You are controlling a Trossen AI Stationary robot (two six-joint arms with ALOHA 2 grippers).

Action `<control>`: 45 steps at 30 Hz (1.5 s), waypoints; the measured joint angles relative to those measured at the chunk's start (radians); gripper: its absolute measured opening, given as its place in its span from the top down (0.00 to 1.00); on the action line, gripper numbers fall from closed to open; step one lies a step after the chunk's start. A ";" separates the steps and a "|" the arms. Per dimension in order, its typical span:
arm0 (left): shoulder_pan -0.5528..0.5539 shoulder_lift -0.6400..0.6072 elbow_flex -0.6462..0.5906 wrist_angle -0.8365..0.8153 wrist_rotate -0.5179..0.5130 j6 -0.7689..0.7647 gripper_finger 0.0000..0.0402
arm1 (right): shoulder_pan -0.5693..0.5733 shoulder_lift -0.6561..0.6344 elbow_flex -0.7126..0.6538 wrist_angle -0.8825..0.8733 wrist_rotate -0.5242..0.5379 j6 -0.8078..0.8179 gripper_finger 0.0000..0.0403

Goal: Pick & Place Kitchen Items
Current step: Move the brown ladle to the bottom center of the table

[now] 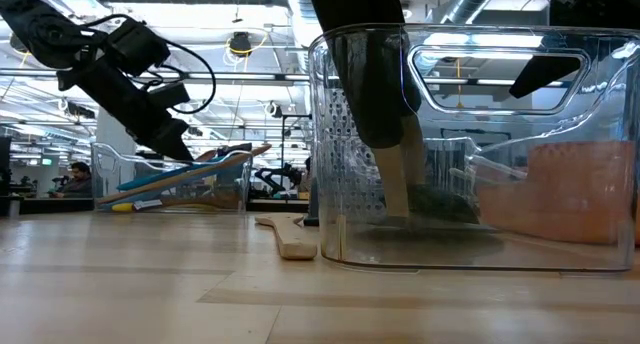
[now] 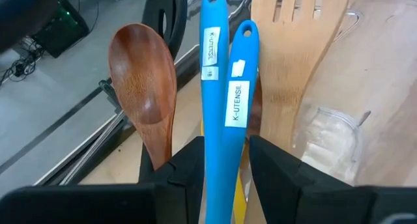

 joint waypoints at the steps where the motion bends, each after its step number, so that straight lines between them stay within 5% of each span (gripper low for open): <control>1: -0.004 0.000 0.000 0.000 0.000 -0.001 0.73 | 0.000 0.000 0.000 0.000 0.000 0.000 1.00; 16: -0.157 -0.037 0.001 0.000 -0.002 0.001 0.73 | -0.001 0.000 0.000 -0.001 0.000 0.000 1.00; 27: -0.202 -0.270 0.002 -0.003 -0.004 -0.004 0.73 | 0.000 0.000 0.000 0.002 0.000 0.000 1.00; 32: -0.248 -0.382 0.002 -0.005 0.008 -0.135 0.73 | 0.000 0.000 0.000 0.002 0.000 0.000 1.00; 40: -0.397 -0.493 0.002 0.000 0.472 -0.450 0.79 | 0.000 0.000 0.000 0.002 0.000 0.000 1.00; 45: -0.547 -0.469 0.002 0.005 0.494 -0.515 0.88 | -0.004 0.000 0.000 0.015 0.008 0.000 1.00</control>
